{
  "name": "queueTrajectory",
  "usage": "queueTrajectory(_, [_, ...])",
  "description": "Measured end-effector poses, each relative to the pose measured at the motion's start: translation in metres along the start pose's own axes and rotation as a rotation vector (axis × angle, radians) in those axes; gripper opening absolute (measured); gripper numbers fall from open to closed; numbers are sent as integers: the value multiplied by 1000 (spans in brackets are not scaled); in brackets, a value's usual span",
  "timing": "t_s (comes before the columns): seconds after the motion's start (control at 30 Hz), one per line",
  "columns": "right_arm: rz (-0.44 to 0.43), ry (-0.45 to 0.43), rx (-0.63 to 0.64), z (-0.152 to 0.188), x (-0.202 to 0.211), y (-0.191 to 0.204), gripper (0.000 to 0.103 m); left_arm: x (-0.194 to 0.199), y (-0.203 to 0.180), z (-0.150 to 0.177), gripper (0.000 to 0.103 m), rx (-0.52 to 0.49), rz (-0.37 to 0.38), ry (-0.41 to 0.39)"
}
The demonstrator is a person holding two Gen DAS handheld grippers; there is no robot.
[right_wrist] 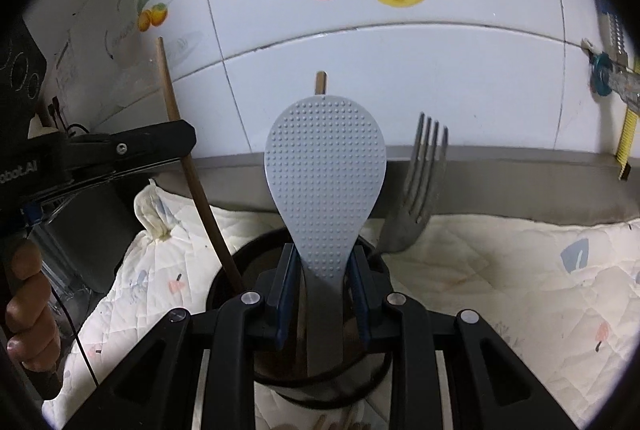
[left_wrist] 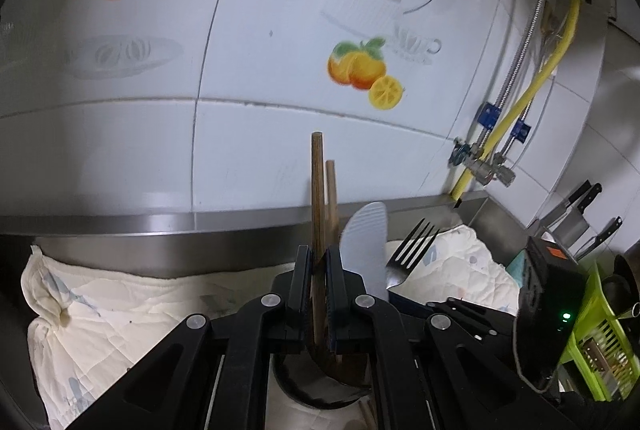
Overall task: Organize utensils
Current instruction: 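Lower the chopstick into the holder with the left tool while the right tool lowers the paddle into it, then open both tools to release chopstick and paddle, then pull back over the cloth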
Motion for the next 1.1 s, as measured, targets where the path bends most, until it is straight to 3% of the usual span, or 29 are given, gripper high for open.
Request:
queueTrajectory(0.37, [19, 39, 14, 4, 4, -2, 30, -16, 11, 2, 9, 32, -18, 53])
queueTrajectory(0.43, [21, 40, 23, 3, 7, -2, 36, -19, 12, 2, 9, 34, -24, 64])
queueTrajectory(0.5, [8, 36, 25, 2, 10, 0, 49, -22, 12, 2, 9, 37, -19, 79])
queueTrajectory(0.57, [13, 26, 30, 2, 14, 1, 51, -23, 12, 2, 9, 37, -20, 86])
queueTrajectory(0.8, [18, 38, 32, 1, 32, 1, 51, -14, 6, 6, 10, 33, -28, 106])
queueTrajectory(1.1, [42, 123, -11, 15, 59, -9, 51, 17, -13, 26, 10, 17, -32, 136])
Point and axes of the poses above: each gripper's, at about its wrist camera, not at the fingertips, and x roughly against the way its jaws point, y to its left, z to its underside, the point moved 2 cm from there along -x, roughly the way its jaws point, and after that the axes turned 14 degrees about -x, right-handed, at the moved point
